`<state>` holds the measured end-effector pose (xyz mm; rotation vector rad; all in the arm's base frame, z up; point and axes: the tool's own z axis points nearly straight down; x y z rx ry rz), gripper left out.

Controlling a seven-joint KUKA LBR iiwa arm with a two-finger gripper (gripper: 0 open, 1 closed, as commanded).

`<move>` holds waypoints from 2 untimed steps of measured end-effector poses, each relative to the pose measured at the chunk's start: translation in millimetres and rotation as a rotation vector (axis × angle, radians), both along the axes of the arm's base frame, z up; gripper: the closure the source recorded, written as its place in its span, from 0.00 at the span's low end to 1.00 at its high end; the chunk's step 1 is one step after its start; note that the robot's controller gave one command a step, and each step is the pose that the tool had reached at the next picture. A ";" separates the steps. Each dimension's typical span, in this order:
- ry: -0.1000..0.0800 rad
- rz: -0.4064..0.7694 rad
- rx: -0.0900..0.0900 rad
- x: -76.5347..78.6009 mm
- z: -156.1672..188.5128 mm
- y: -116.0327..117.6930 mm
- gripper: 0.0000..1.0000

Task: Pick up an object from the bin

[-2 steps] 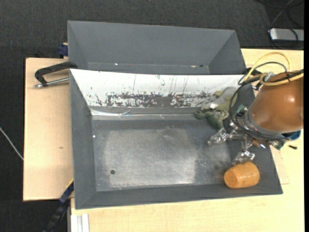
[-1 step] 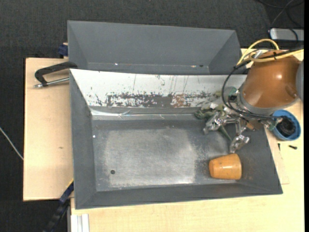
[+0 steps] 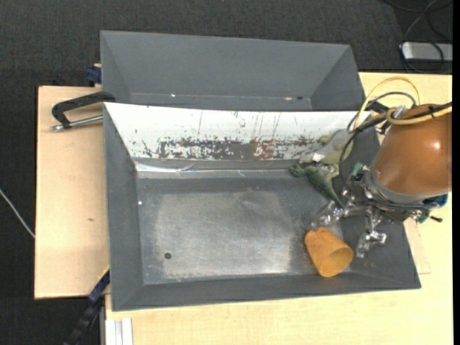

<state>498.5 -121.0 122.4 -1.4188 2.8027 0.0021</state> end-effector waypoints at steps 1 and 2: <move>-0.019 0.302 0.001 2.8 -50.0 29.0 0.00; -0.020 0.300 -0.001 3.4 -48.7 27.6 1.00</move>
Offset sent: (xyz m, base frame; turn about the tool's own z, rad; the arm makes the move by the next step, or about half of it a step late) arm -0.0023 0.0264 -0.0524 -0.3044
